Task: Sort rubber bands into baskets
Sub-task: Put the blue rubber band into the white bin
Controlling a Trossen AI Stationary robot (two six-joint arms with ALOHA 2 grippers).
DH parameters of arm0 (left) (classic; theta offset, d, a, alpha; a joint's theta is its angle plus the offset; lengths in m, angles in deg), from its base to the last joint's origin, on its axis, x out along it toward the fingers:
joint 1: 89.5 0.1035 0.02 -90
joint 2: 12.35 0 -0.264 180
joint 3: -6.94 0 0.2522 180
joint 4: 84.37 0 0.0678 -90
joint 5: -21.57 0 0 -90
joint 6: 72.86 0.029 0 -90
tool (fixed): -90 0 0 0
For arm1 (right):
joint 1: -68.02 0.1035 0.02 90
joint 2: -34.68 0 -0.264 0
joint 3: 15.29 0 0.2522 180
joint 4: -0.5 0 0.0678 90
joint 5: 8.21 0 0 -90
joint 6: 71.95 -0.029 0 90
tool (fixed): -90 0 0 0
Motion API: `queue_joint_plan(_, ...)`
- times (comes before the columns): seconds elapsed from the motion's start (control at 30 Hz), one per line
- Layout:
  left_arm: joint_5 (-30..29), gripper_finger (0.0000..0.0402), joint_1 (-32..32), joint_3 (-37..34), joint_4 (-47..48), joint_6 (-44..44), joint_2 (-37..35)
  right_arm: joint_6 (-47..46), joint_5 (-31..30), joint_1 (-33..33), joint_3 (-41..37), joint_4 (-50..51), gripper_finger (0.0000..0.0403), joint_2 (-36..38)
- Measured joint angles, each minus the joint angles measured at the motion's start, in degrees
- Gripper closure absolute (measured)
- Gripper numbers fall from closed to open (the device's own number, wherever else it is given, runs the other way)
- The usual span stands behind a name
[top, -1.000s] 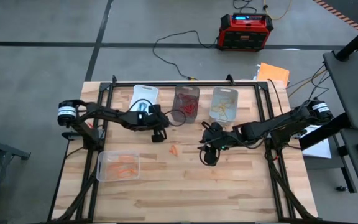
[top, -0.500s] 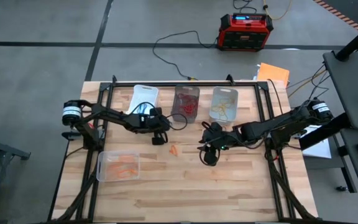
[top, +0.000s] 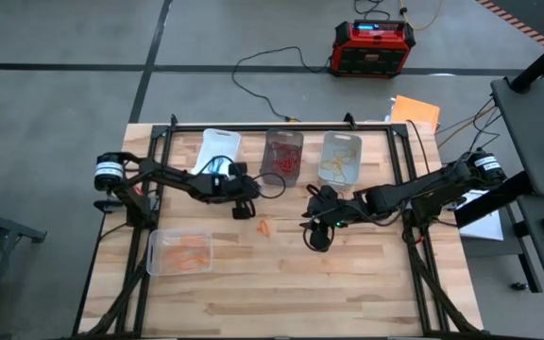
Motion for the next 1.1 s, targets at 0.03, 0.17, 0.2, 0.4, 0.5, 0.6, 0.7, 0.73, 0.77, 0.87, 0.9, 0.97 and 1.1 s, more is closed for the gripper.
queue_joint_plan(0.03,-0.81,0.0402,0.05,0.0,0.1,0.41,0.0,0.01,0.0,0.01,0.0,0.0,0.0275,0.0)
queue_joint_plan(0.17,-1.03,0.0402,0.07,0.0,0.05,0.88,0.0,0.03,0.0,0.02,0.0,0.01,0.0275,0.0)
queue_joint_plan(0.2,-1.04,0.0401,0.04,0.0,0.06,1.24,0.0,0.28,0.0,0.01,0.0,0.02,0.0275,0.0)
queue_joint_plan(0.4,-1.35,0.0401,0.08,0.0,-0.34,1.93,2.35,0.82,0.0,0.01,0.0,-0.05,0.0275,0.0)
queue_joint_plan(0.5,-2.34,0.0401,-0.07,0.14,-0.89,1.93,3.69,0.84,0.0,0.02,0.0,-0.12,0.0275,0.0)
queue_joint_plan(0.6,-2.57,0.0401,-0.39,0.17,-0.87,1.7,4.02,0.84,0.0,0.02,0.0,-0.07,0.0275,0.0)
queue_joint_plan(0.7,-1.06,0.0401,-0.82,0.15,-0.08,1.31,3.15,0.86,0.0,0.01,0.0,-0.04,0.0275,0.0)
queue_joint_plan(0.73,-0.11,0.0401,-0.94,0.13,0.31,0.92,2.79,0.86,0.02,0.02,0.0,-0.03,0.0275,0.0)
queue_joint_plan(0.77,1.18,0.0401,-1.09,0.13,0.75,0.47,2.36,0.86,0.01,0.02,0.0,-0.03,0.0275,0.0)
queue_joint_plan(0.87,6.78,0.0401,-1.65,0.13,2.17,-1.09,1.45,0.86,0.02,0.01,0.0,-0.03,0.0275,0.0)
queue_joint_plan(0.9,8.19,0.0401,-1.85,0.13,2.46,-1.36,1.39,0.86,0.04,0.02,0.0,-0.03,0.0275,0.0)
queue_joint_plan(0.97,9.92,0.0401,-2.38,0.13,2.85,-1.7,1.31,0.86,0.04,0.02,-0.02,-0.03,0.0275,0.0)
queue_joint_plan(1.1,11.61,0.0401,-4.47,0.22,4.39,-1.67,1.2,0.86,0.04,0.01,-0.02,-0.01,0.0275,0.0)
